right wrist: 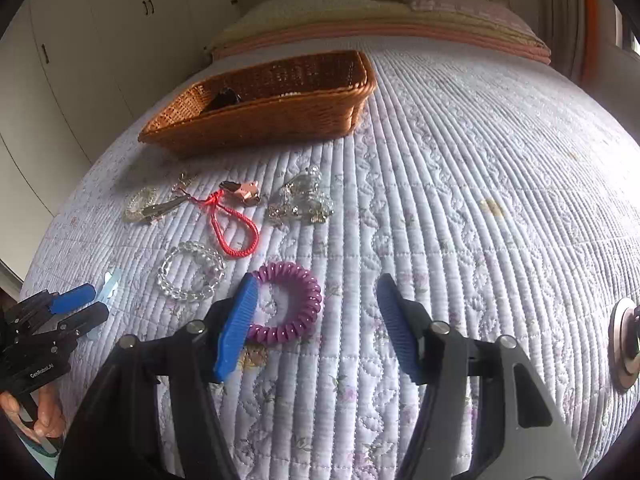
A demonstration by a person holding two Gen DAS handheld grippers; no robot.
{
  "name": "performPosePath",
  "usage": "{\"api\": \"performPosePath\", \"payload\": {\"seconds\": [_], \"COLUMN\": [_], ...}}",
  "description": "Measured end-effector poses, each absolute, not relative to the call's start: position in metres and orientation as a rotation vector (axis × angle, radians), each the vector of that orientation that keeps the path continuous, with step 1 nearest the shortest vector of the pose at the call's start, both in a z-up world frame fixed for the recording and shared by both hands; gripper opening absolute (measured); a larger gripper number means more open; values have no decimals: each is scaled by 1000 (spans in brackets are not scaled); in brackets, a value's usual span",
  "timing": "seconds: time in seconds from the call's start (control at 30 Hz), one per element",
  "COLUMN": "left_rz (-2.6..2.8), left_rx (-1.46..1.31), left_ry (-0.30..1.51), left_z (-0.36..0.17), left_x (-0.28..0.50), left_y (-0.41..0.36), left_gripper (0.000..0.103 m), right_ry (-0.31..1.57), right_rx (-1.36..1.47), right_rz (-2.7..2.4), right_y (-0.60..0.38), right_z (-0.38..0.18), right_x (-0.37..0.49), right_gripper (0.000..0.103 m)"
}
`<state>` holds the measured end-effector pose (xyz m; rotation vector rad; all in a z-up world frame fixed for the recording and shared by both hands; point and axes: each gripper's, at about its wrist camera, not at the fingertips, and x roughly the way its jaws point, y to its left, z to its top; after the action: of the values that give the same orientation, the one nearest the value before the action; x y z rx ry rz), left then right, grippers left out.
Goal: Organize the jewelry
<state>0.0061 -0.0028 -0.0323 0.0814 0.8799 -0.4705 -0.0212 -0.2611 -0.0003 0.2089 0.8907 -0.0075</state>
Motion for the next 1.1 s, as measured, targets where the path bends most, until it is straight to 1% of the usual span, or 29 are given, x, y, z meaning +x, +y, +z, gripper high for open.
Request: {"api": "performPosePath", "payload": {"seconds": [0.2, 0.23, 0.3, 0.37, 0.4, 0.57, 0.77, 0.97, 1.1], "left_rz": [-446, -440, -410, -370, -368, -392, -437, -470, -499], "left_rx": [110, 116, 143, 212, 223, 182, 96, 74, 43], "left_ry": [880, 880, 878, 855, 846, 794, 686, 593, 583], "left_z": [-33, -33, -36, -37, -36, -23, 31, 82, 91], "left_x": [4, 4, 4, 2, 1, 0, 30, 100, 151], "left_y": [-8, -9, -13, -19, -20, -16, -14, -36, -56], "left_gripper": [47, 47, 37, 8, 9, 9, 9, 9, 9], "right_ry": [961, 980, 1009, 994, 988, 944, 822, 698, 678], "right_rx": [134, 122, 116, 87, 71, 70, 100, 70, 48], "right_rz": [-36, -48, -47, -34, -27, -12, 7, -11, -45], "right_y": [-246, -245, -242, -236, -233, -227, -231, -237, -241], "right_z": [-10, -14, -22, -19, -18, -6, 46, 101, 111], "right_x": [-9, -6, -2, -4, -5, -14, -5, 53, 110], "right_gripper": [58, 49, 33, 19, 11, 9, 9, 9, 9]}}
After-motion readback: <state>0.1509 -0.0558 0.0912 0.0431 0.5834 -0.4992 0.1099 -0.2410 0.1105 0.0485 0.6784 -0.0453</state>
